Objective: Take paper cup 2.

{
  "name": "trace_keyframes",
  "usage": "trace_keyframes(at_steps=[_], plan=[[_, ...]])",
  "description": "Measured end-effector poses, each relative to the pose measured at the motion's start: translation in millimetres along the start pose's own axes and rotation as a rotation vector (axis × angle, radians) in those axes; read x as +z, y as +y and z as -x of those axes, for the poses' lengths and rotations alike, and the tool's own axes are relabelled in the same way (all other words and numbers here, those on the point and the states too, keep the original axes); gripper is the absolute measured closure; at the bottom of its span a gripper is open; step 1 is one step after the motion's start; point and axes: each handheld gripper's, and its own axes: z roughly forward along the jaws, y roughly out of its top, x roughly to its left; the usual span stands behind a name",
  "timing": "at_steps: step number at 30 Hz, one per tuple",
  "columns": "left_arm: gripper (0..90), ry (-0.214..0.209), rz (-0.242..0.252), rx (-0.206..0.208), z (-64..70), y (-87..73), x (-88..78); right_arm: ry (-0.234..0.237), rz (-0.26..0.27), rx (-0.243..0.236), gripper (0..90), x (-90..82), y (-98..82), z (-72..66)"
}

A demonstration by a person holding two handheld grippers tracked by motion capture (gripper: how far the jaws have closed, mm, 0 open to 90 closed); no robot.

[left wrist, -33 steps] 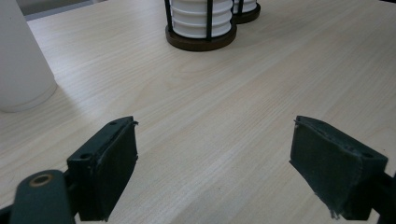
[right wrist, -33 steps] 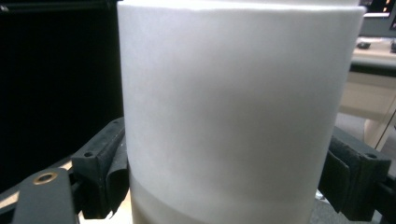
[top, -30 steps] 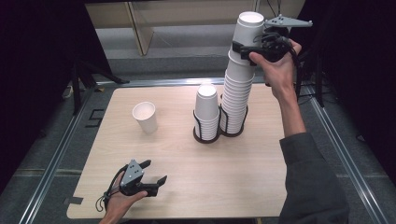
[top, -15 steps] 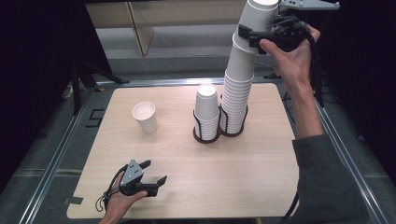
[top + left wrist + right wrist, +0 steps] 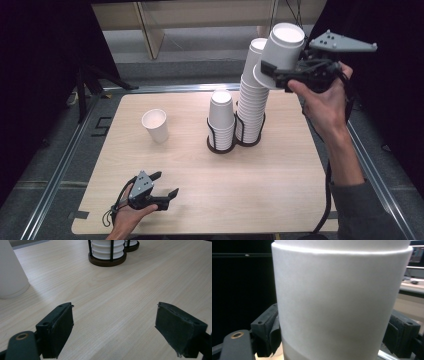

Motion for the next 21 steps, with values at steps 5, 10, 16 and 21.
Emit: trace_keyframes(at_steps=[5, 10, 16, 21], plan=[[14.3, 0.003, -0.002, 0.001, -0.3, 0.1, -0.4, 0.057, -0.009, 0.006, 16.4, -10.3, -29.9, -19.4], [14.3, 0.005, -0.004, 0.014, -1.9, 0.4, -0.6, 0.106, -0.020, 0.027, 16.3, -14.7, -63.1, -34.6], [14.3, 0.008, 0.001, 0.009, -1.9, 0.4, -0.3, 0.152, -0.063, 0.029, 16.4, -5.0, -101.9, -52.3], [14.3, 0.014, 0.003, 0.003, -3.0, 0.8, -2.0, 0.203, -0.097, 0.025, 16.3, 14.1, -135.0, -70.6]])
